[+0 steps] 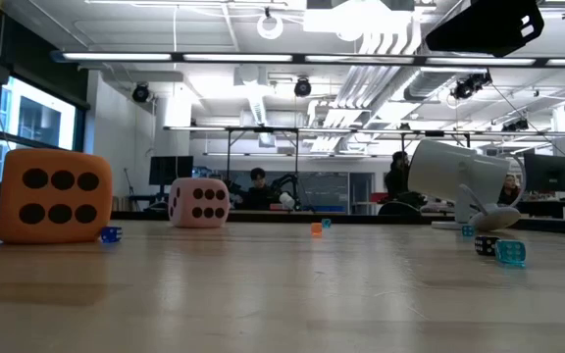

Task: Pick & Place Dice
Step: Put the small green dice into the orange bin, then put the large orange dice into the orange bin

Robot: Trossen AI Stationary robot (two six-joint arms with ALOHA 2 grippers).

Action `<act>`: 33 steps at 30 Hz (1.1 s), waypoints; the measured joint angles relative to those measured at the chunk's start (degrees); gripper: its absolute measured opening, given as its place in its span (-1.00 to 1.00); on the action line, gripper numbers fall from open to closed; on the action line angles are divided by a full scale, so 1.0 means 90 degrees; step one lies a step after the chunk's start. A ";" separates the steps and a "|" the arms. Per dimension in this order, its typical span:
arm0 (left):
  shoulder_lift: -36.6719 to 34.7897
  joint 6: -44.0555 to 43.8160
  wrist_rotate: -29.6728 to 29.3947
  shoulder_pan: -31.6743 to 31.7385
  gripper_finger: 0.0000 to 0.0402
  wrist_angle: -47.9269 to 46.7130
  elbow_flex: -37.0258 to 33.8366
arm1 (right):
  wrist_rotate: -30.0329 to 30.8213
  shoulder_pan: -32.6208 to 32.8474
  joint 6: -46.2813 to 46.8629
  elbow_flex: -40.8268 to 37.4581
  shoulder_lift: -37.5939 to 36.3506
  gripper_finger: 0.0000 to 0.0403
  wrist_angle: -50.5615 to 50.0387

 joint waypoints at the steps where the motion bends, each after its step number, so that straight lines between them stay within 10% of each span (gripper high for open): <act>1: 0.0020 -0.0053 0.0004 0.0017 -0.20 0.0013 0.0000 | 0.0000 0.0000 0.0000 0.0000 -0.0002 0.98 0.0000; 21: 0.0482 0.0998 0.0601 0.0097 -0.08 0.0258 -0.0005 | -0.0027 0.0001 0.0000 0.0000 -0.0002 0.98 0.0001; 33: 0.0142 0.1644 -0.1029 0.0159 -0.08 0.1123 -0.0002 | 0.0000 -0.0002 -0.0002 0.0000 -0.0002 0.98 0.0005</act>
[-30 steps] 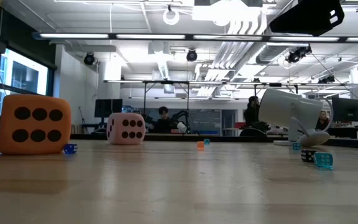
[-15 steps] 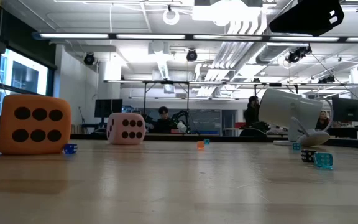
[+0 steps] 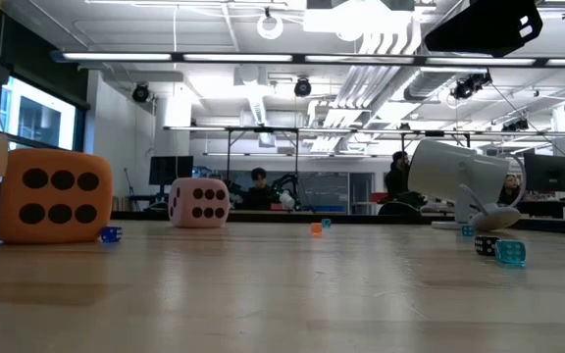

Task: Pick & Place Dice
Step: Put the large orange dice into the orange bin

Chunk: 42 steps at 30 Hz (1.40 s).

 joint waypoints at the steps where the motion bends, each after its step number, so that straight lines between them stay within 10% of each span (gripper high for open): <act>1: -0.0002 0.0018 0.0046 0.0014 -0.08 0.0013 0.0000 | 0.0001 0.0000 0.0002 0.0000 0.0000 0.98 -0.0002; 12: -0.1059 -0.0352 -0.0359 -0.0234 -0.08 0.0163 -0.0005 | 0.0024 0.0002 -0.0017 0.0000 0.0000 0.98 -0.0005; 24: -0.2128 0.2174 -0.3538 -0.0297 -0.08 0.0163 -0.0005 | 0.0021 -0.0002 -0.0006 0.0000 0.0000 0.98 -0.0005; 36: -0.1758 0.3568 -0.3208 0.0282 -0.05 0.0874 -0.0005 | -0.0006 0.0002 0.0000 0.0002 0.0000 0.98 -0.0007; 42: -0.1667 0.3791 -0.3168 0.0377 0.29 0.0922 -0.0005 | -0.0008 0.0002 0.0000 0.0000 0.0000 0.98 -0.0007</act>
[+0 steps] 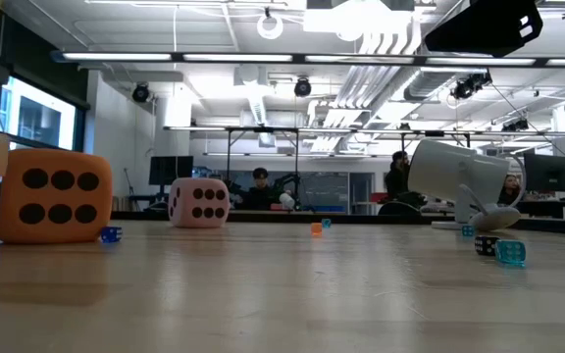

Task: Pick & Place Dice
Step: Put the large orange dice into the orange bin

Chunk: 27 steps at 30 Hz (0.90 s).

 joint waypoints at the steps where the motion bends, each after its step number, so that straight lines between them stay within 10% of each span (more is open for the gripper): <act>1: 0.0071 0.0000 -0.0008 0.0008 0.38 -0.0002 0.0000 | -0.0002 0.0000 0.0000 0.0000 0.0000 0.98 0.0002; 8: 0.0650 0.0158 0.0055 0.0265 0.95 0.0022 -0.0007 | -0.0005 0.0000 0.0000 0.0000 0.0000 0.98 0.0000; 27: 0.0692 0.1058 0.0546 0.0492 0.87 0.0602 -0.0010 | -0.0020 0.0001 -0.0015 0.0000 0.0000 0.98 -0.0001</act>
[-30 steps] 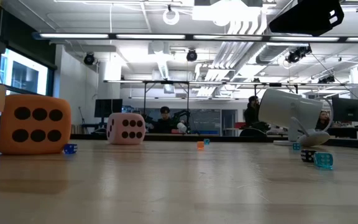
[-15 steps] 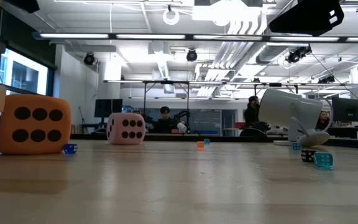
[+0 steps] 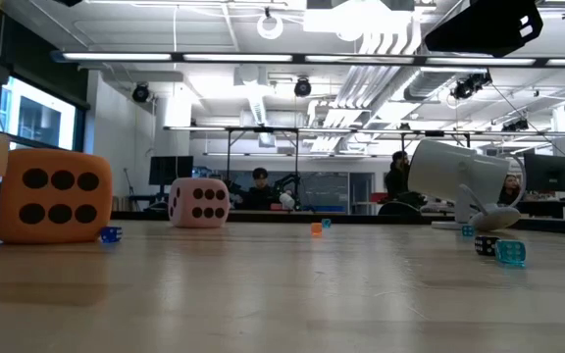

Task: Pick & Place Dice
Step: Put the large orange dice into the orange bin

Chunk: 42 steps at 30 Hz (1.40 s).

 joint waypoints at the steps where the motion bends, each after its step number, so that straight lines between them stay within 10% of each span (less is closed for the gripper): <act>1: -0.0001 -0.0014 -0.0012 0.0005 0.87 -0.0002 0.0000 | 0.0000 0.0001 0.0000 0.0000 0.0000 0.98 0.0000; 8: -0.0001 0.0037 -0.0186 0.0022 0.87 0.0023 0.0000 | -0.0002 0.0001 -0.0002 0.0000 0.0000 0.98 0.0000; 19: -0.0006 0.0483 -0.2303 -0.0475 0.87 0.0463 0.0000 | -0.0002 -0.0001 -0.0005 0.0000 0.0001 0.98 -0.0044; 32: -0.0755 0.0390 -0.1087 0.0107 0.87 -0.1373 0.0012 | 0.0028 -0.0001 -0.0005 0.0000 0.0000 0.98 -0.0010; 42: -0.0805 -0.2045 -0.0732 0.0760 0.87 -0.4597 0.0007 | 0.0023 -0.0001 -0.0007 0.0000 0.0000 0.98 -0.0051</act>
